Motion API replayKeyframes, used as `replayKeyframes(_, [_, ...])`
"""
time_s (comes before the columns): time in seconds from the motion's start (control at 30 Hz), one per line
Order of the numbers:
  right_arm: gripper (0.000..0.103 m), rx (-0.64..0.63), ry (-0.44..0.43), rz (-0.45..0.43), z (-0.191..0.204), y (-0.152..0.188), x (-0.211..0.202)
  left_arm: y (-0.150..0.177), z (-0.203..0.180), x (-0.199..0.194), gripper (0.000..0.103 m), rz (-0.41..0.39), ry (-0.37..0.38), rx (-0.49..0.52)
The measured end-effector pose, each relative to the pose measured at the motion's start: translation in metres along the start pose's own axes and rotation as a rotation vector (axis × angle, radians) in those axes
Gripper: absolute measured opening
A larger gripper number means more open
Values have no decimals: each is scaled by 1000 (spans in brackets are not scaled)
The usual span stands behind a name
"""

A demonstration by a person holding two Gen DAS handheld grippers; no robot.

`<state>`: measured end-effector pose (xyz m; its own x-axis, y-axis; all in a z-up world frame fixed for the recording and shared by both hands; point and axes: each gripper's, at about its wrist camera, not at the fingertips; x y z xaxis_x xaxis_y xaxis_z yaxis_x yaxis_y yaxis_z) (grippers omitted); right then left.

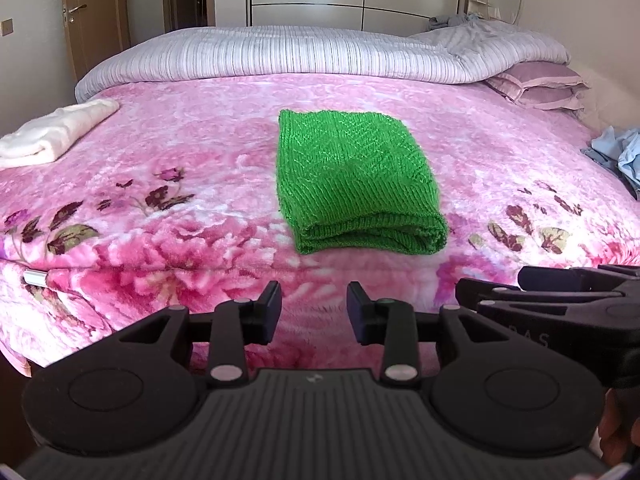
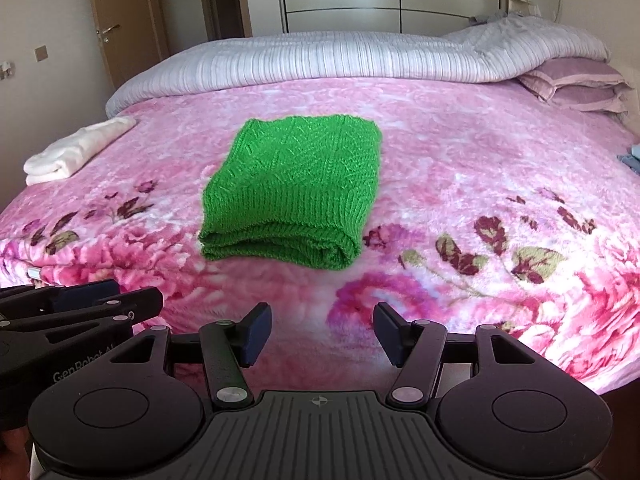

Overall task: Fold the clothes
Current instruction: 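Pull both open grippers back from the folded vest bundle, then grasp the folded green vest bundle with both grippers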

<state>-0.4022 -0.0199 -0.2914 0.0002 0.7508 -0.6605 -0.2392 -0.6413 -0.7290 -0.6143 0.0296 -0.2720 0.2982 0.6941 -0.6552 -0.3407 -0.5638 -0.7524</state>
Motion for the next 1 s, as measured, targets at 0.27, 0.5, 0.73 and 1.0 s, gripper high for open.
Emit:
replayKeyframes(0.27, [60,-3,-7,4,-4,-2,6,0,3,10,34,29,-9,-13])
replayKeyframes(0.5, [61,-5,-41,68,-6,1,31,3,20,34,35,105,-11,-88])
replayKeyframes(0.73, [61,37,-22,148,-22,4,63,0,37,63,35,158,12,-163])
replayKeyframes(1.0, [61,58,-19,111,-42,-10,62,-20,64,88,35,166,118,-278])
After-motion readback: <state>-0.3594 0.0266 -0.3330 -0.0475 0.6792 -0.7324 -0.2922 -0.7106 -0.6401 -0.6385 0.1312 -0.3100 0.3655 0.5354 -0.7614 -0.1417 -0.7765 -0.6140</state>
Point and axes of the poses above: each gripper's, at about its wrist camera, not at the fingertips, and x roughly the way its jaws point, z to its left, y to its underside, and after that the axes turned 7 degrees about -y, right-handed
